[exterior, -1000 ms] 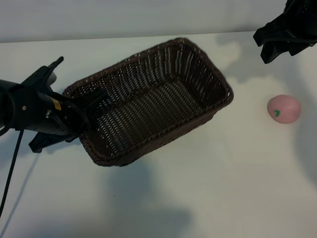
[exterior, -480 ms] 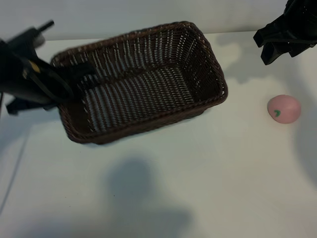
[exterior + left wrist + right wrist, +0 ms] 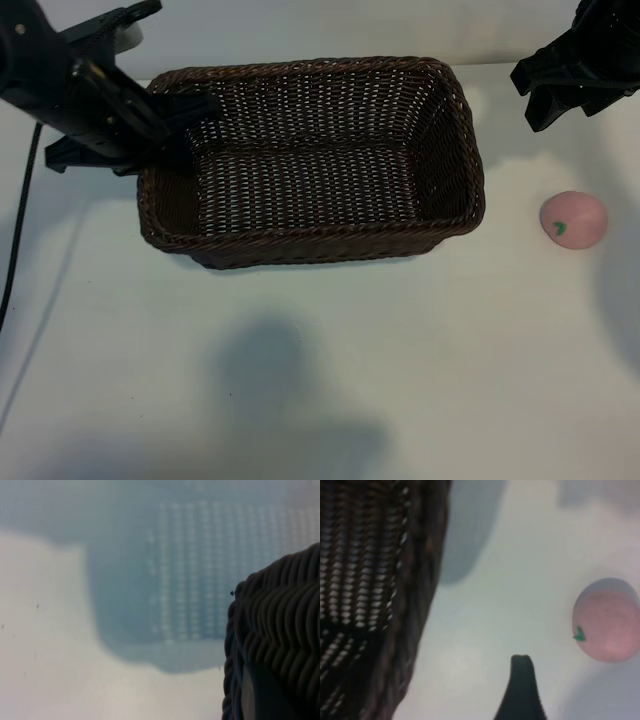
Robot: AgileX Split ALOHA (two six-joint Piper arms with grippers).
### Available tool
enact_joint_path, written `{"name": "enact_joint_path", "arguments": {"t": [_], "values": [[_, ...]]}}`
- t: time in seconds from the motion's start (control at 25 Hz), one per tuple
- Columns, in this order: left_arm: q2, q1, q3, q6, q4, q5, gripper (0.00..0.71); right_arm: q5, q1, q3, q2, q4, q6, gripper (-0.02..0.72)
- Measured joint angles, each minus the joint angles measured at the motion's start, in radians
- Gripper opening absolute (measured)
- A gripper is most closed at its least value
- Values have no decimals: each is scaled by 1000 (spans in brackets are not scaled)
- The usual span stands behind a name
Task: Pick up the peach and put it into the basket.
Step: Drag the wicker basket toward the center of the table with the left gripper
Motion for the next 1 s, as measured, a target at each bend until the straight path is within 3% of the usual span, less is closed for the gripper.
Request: {"name": "enact_joint_path", "arguments": {"t": [0.56, 0.76, 1.0], "values": [[201, 0, -168, 104, -54, -23, 158, 1, 0, 0, 0, 4, 0, 550], [258, 0, -203, 157, -129, -26, 158, 1, 0, 0, 0, 4, 0, 550], [314, 0, -218, 162, -134, -34, 158, 1, 0, 0, 0, 5, 0, 550]]}}
